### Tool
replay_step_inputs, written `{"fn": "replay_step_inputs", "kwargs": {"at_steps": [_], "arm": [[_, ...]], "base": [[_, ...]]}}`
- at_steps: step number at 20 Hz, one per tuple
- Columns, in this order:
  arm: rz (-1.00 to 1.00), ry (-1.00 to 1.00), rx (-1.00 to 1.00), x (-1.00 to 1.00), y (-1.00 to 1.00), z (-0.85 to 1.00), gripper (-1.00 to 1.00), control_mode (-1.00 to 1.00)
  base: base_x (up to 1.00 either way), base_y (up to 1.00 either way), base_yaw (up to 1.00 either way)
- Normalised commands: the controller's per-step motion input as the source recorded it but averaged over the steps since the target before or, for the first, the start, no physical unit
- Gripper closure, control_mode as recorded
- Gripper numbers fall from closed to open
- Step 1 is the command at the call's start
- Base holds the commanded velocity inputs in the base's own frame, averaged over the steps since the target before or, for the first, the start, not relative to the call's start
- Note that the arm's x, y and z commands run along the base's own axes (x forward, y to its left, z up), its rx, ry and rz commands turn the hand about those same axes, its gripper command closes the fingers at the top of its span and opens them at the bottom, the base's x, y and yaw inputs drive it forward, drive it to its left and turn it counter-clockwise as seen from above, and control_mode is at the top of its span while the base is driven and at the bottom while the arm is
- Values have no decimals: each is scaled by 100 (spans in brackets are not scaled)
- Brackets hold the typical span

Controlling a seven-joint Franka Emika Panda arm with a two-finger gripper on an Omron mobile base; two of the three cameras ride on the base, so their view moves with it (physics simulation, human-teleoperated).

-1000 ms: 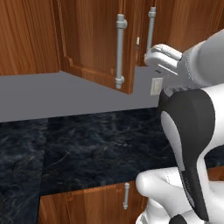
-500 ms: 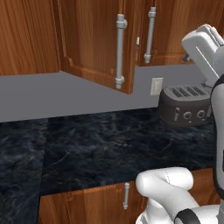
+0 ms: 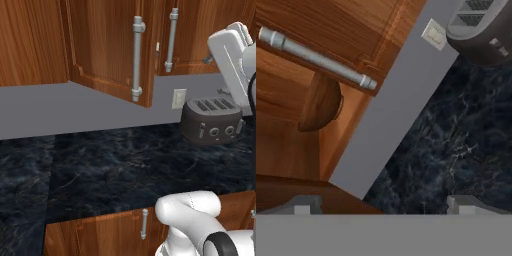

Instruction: Move the bowls from the cabinet to the plates on the dining table.

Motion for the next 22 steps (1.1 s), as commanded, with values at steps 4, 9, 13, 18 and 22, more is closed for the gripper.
{"fn": "replay_step_inputs", "kwargs": {"at_steps": [4, 9, 13, 18, 22], "arm": [[16, 0, 5, 90, 0, -3, -100, -100], [6, 0, 1, 86, 2, -23, -100, -100], [3, -1, 0, 36, 37, -18, -100, -100], [3, -3, 0, 17, 49, -2, -100, -100], [4, -8, 0, 11, 28, 0, -100, -100]], "base": [[0, 0, 0], [0, 0, 0], [0, 0, 0], [0, 0, 0], [0, 0, 0]]}}
